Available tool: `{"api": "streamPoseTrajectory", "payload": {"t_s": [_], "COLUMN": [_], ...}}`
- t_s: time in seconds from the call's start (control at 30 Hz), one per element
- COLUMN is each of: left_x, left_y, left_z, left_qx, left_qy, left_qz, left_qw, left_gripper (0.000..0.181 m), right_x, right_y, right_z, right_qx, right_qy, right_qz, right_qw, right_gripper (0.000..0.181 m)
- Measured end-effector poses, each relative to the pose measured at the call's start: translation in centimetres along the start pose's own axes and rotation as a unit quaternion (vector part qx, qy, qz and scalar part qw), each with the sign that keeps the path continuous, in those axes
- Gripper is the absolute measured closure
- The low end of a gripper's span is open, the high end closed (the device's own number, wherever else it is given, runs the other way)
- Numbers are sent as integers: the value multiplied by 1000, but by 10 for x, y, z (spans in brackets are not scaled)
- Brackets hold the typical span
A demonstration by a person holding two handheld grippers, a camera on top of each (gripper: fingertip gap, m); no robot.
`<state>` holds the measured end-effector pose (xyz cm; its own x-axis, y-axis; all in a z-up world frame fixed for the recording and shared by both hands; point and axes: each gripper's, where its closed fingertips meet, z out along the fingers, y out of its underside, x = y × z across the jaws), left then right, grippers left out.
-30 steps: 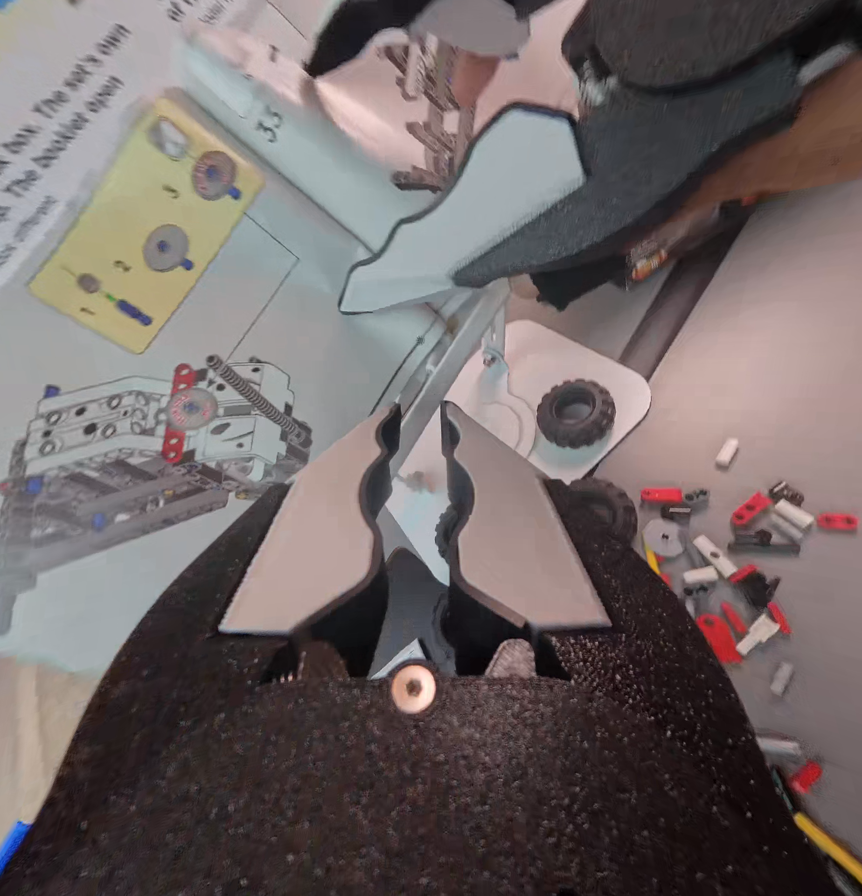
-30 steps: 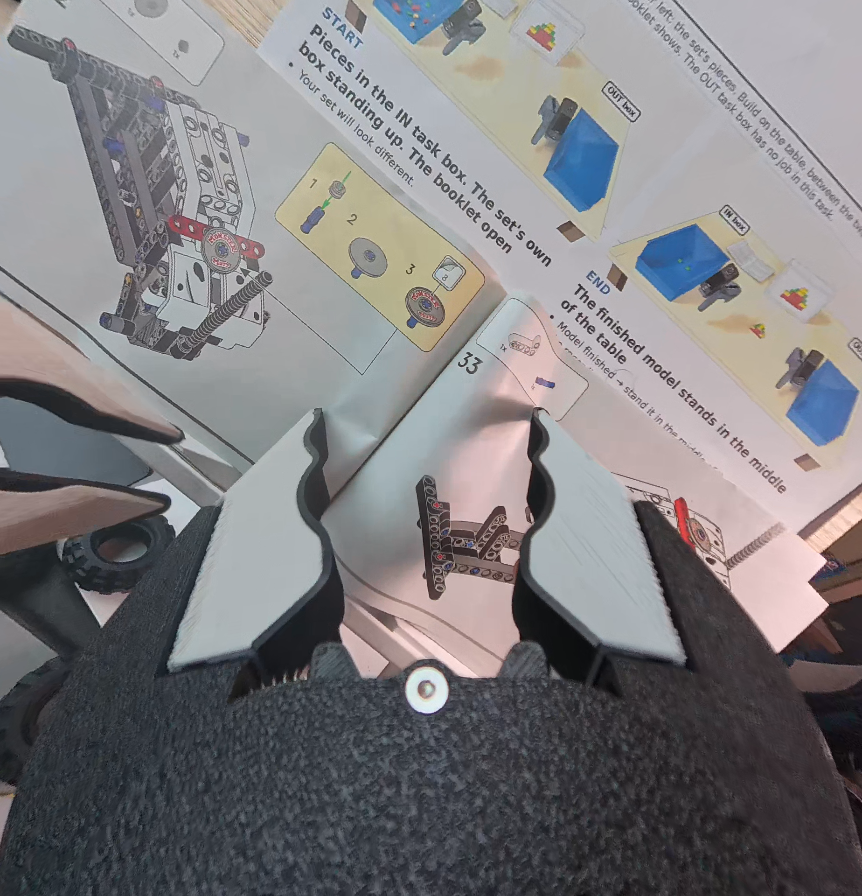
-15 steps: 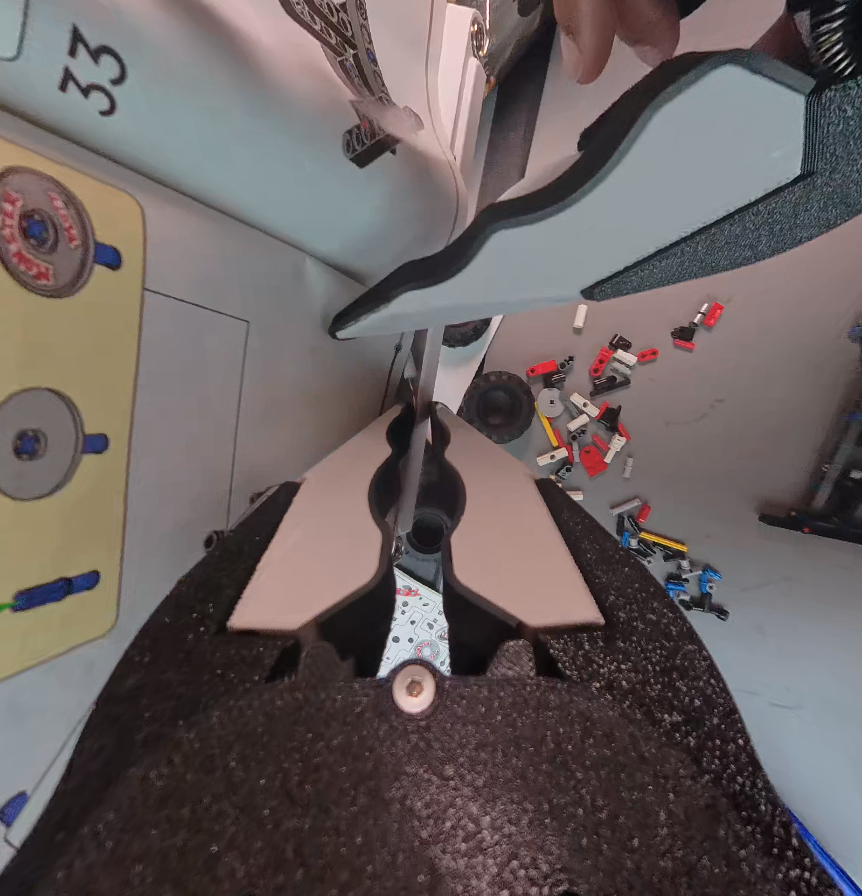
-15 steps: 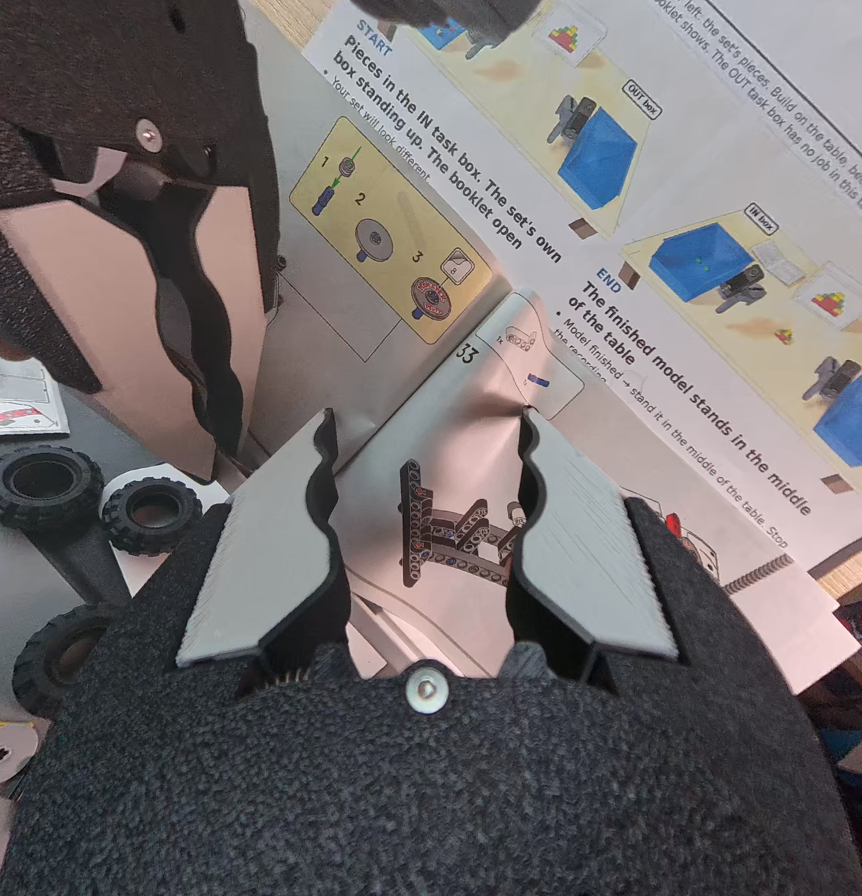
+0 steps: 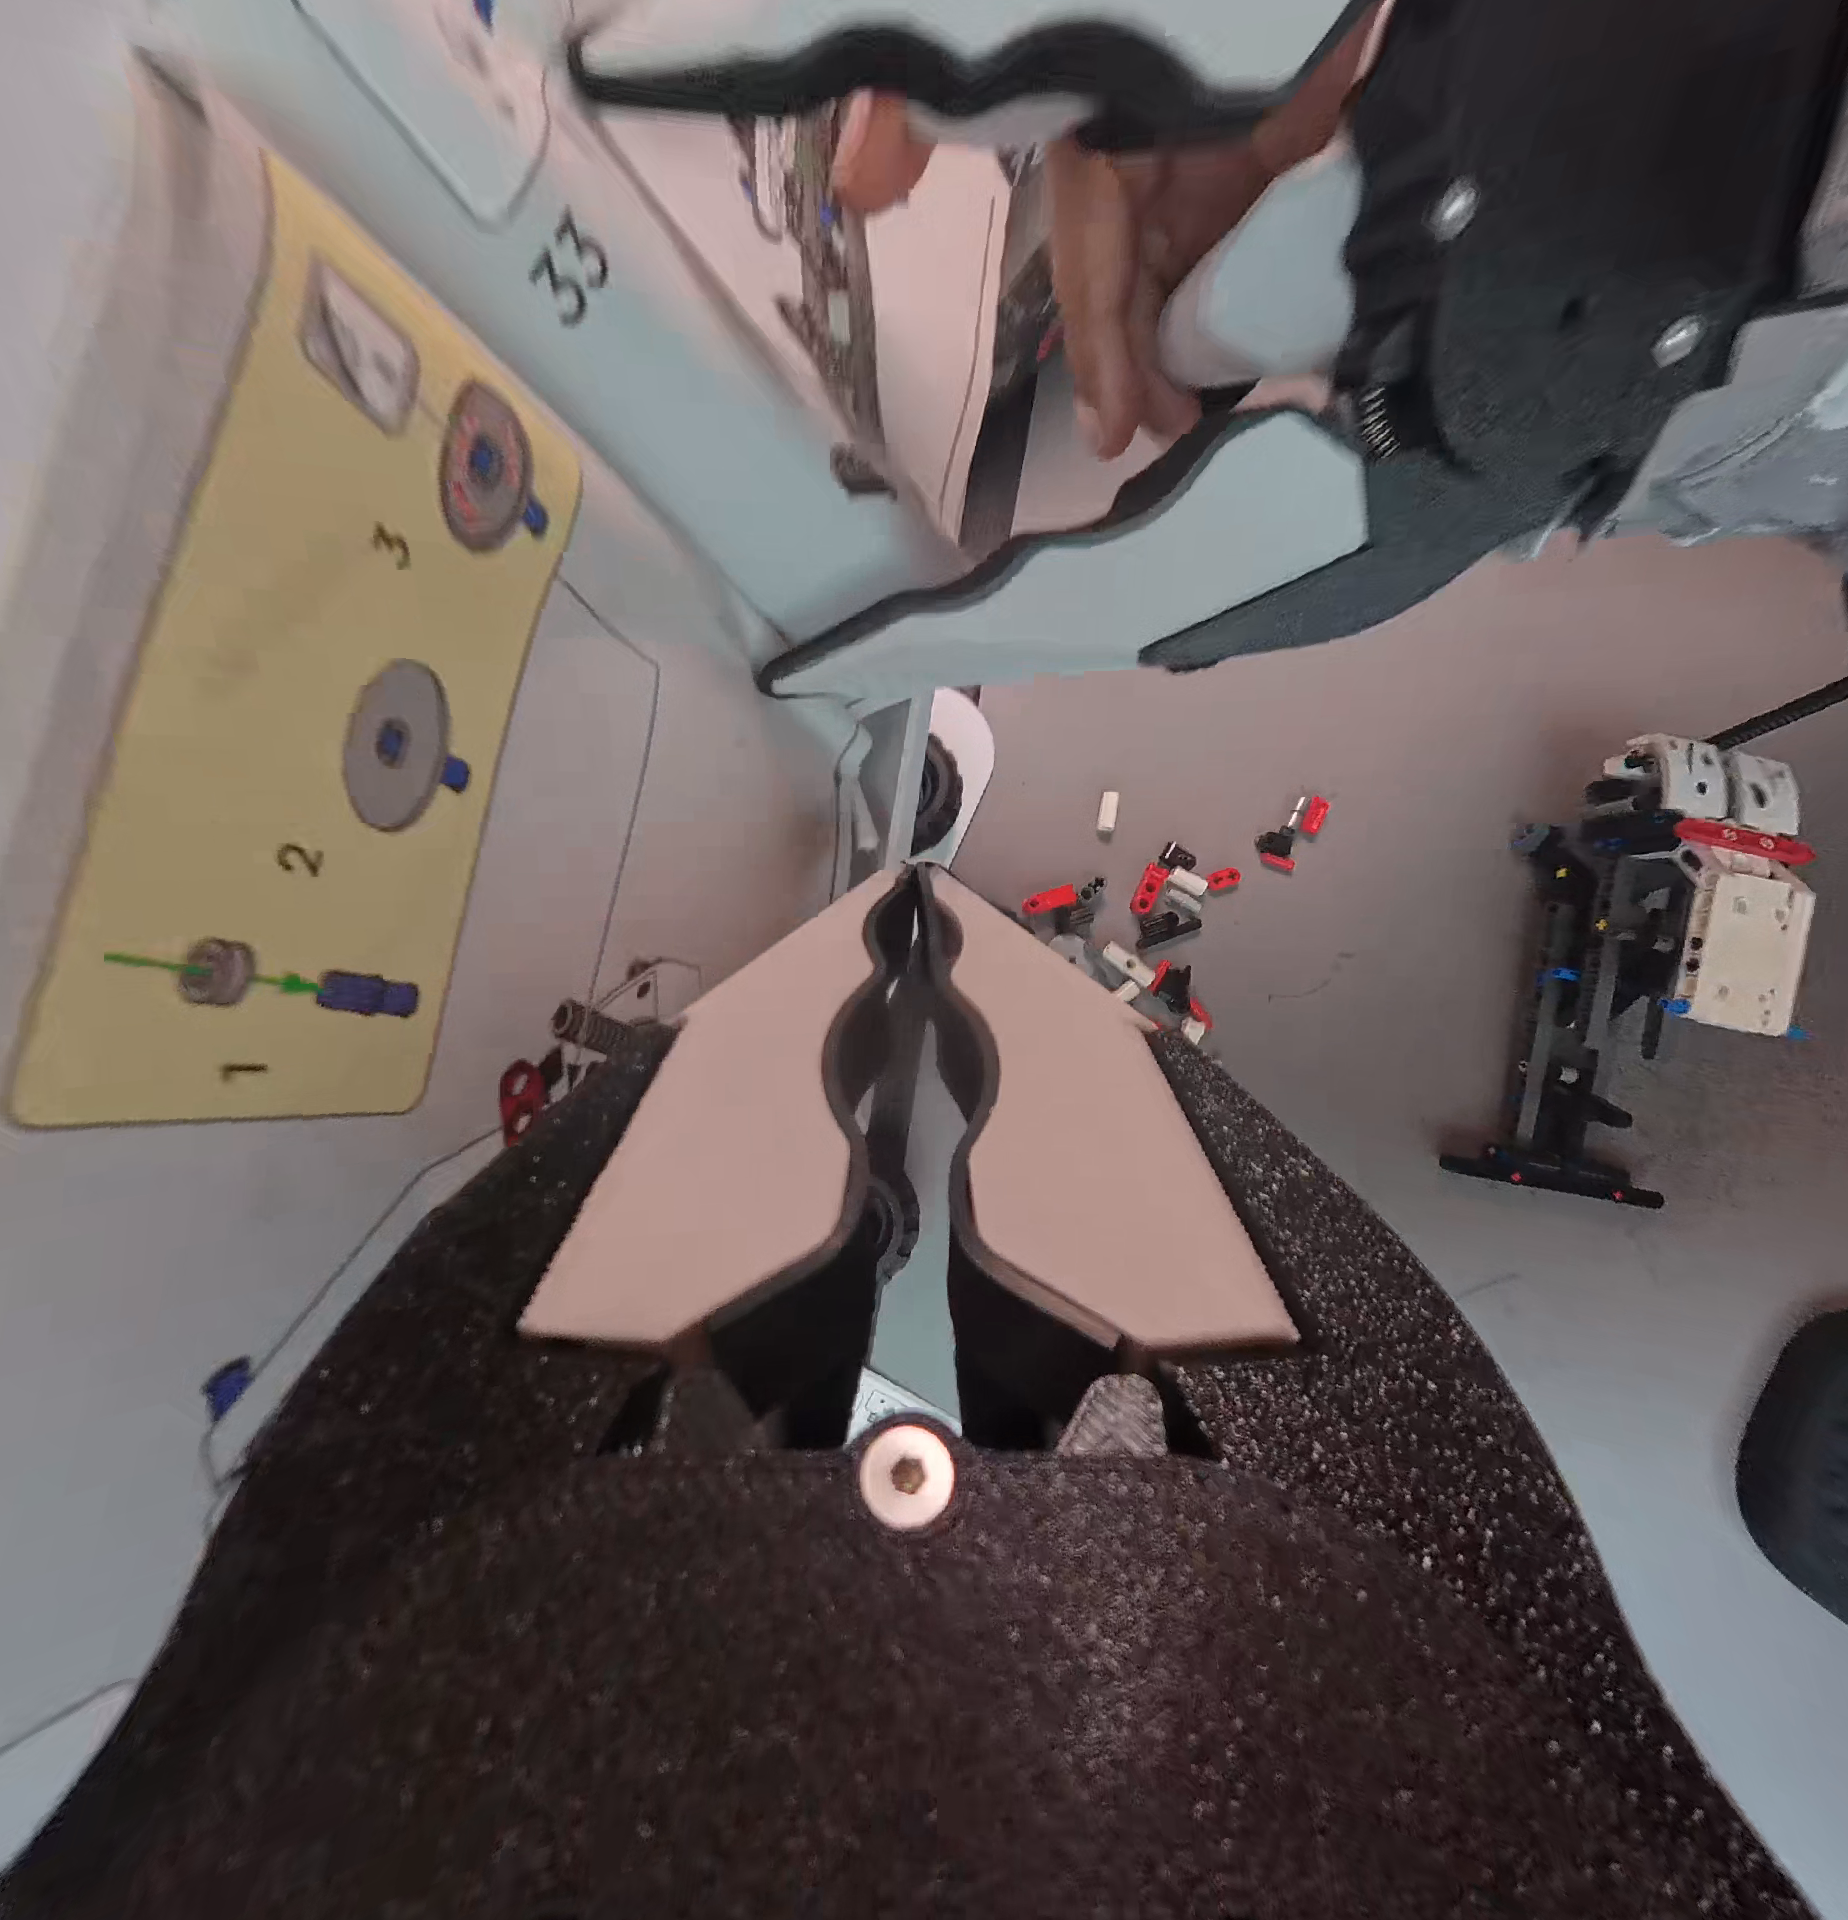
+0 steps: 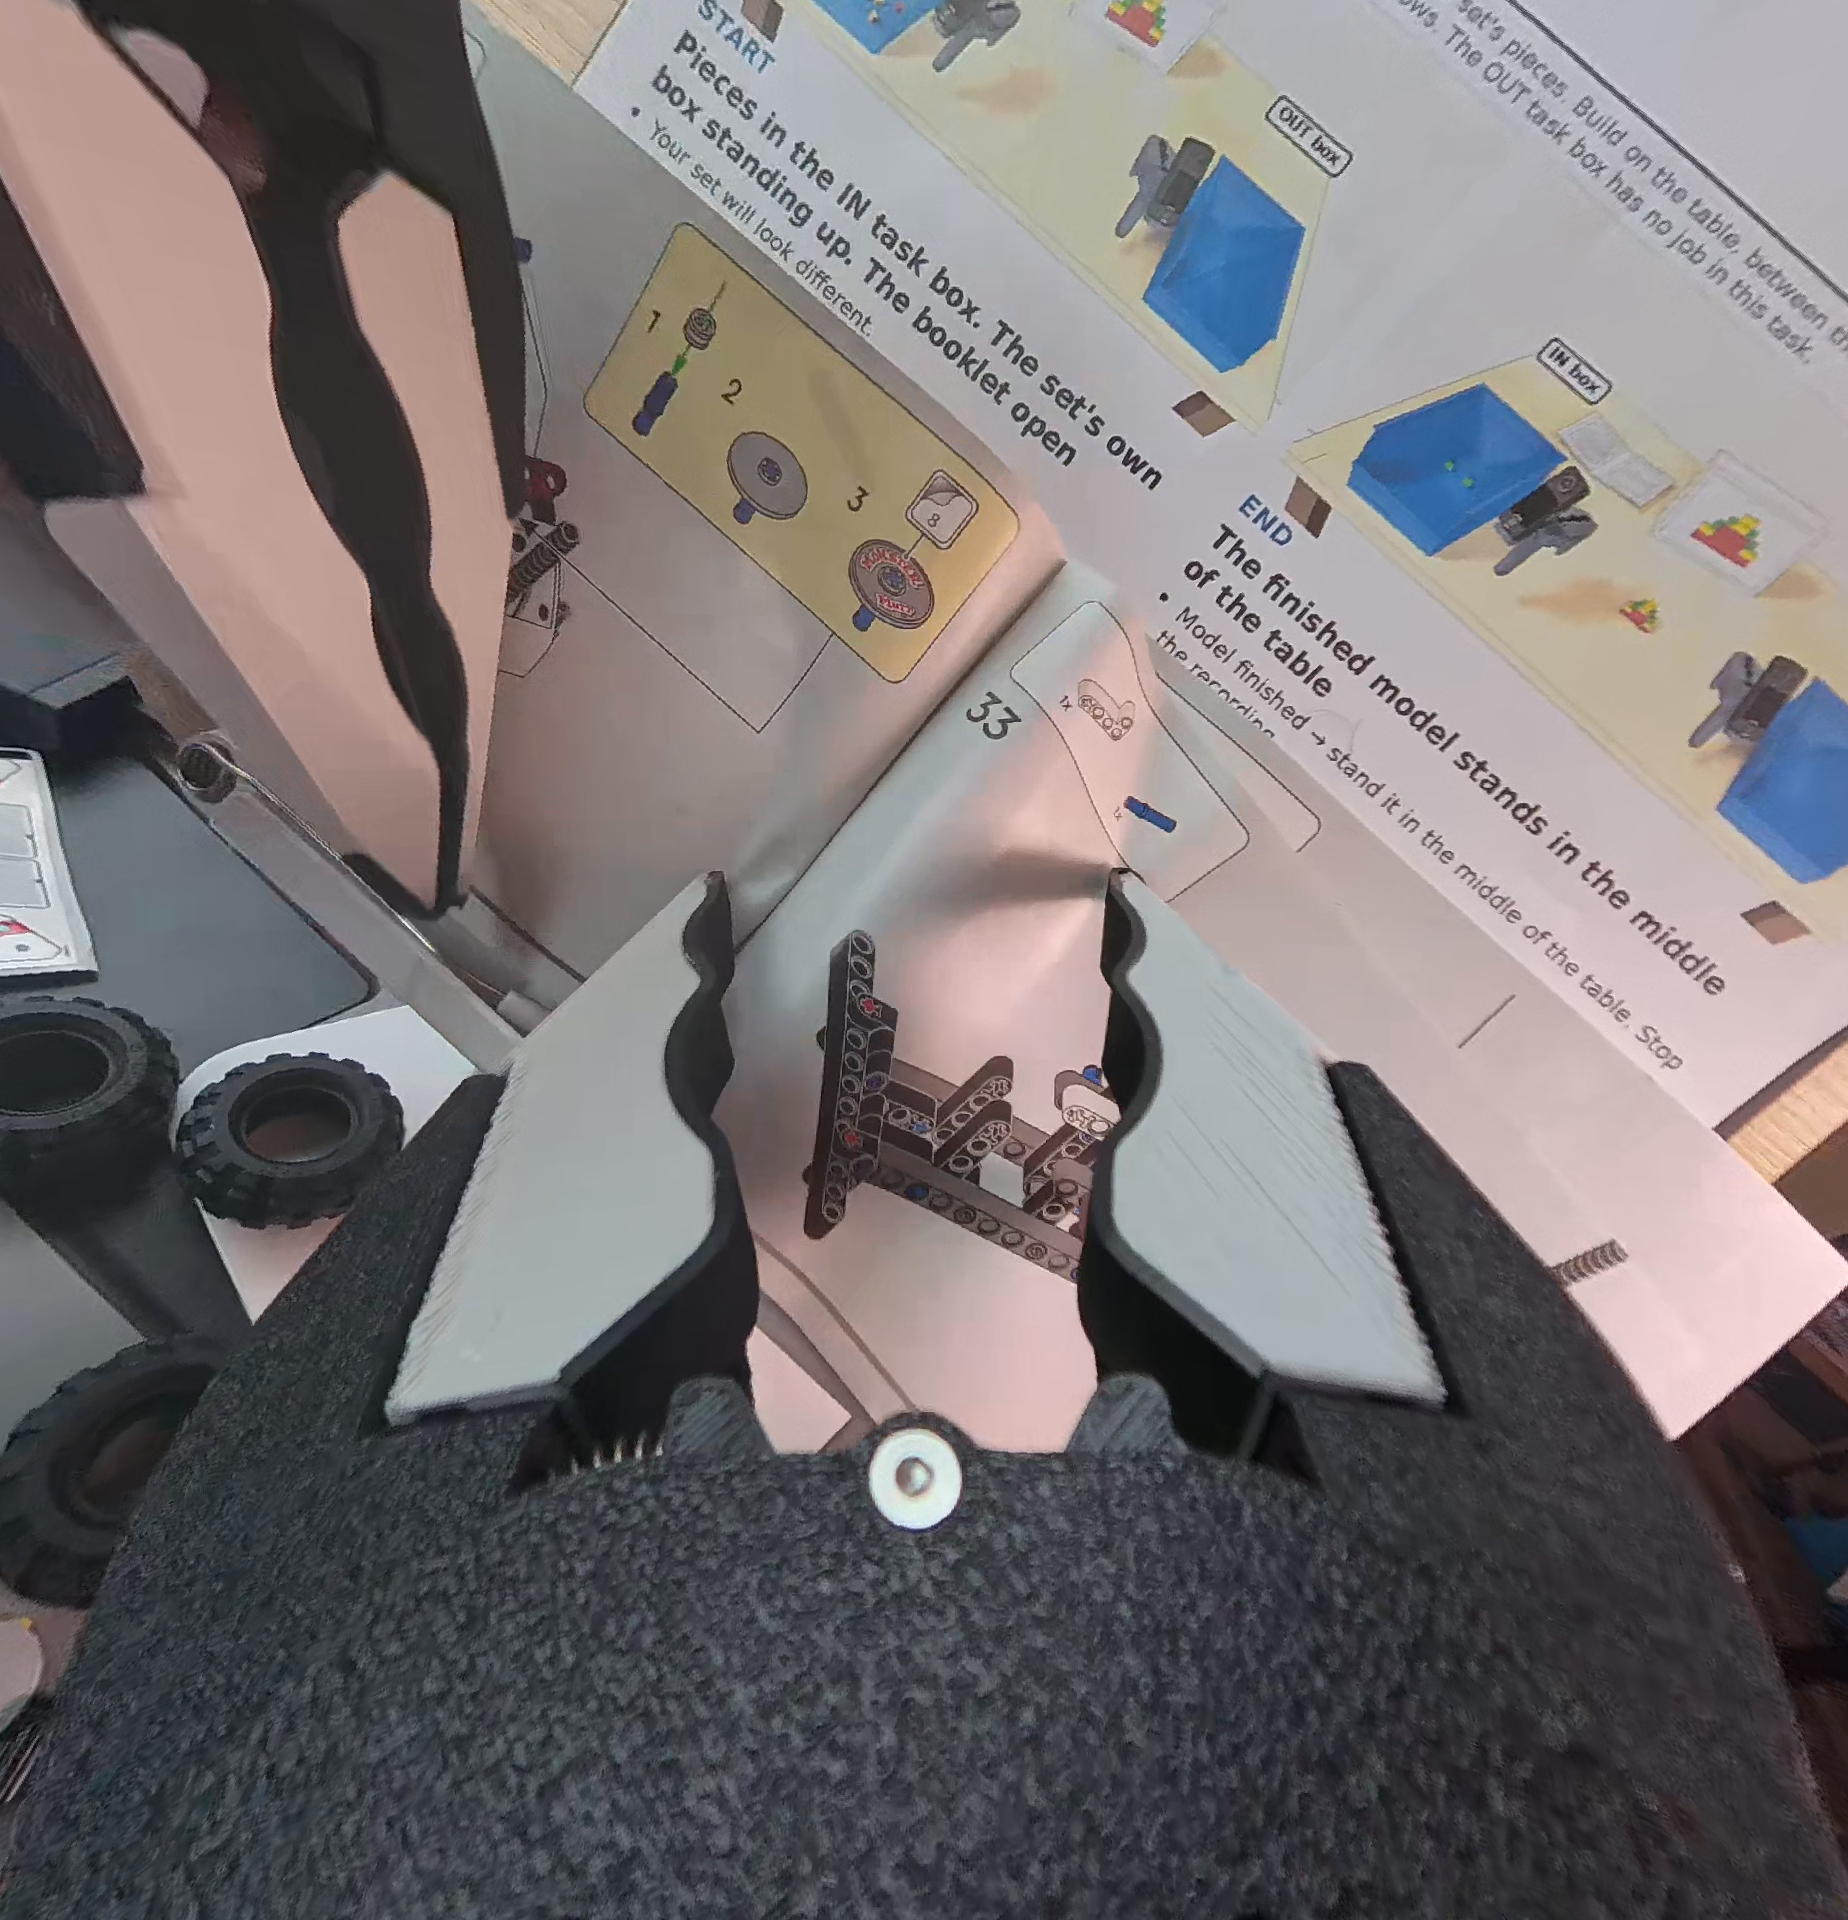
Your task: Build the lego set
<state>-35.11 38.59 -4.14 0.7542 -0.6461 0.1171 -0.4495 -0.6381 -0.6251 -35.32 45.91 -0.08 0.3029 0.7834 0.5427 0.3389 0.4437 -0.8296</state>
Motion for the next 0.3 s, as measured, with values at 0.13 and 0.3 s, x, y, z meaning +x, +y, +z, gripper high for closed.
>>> {"api": "streamPoseTrajectory", "payload": {"t_s": [0.13, 0.3], "left_x": [0, -9], "left_y": [-6, 15], "left_z": [-13, 13], "left_qx": [-14, -99], "left_qy": [-43, -114], "left_qz": [19, 55], "left_qw": [999, 987], "left_gripper": [181, 167], "right_x": [-1, -1], "right_y": [0, 0], "right_z": [1, 1], "right_qx": [10, 6], "right_qy": [9, 5], "right_qz": [-3, -1], "right_qw": [1000, 1000], "right_gripper": [110, 109]}}
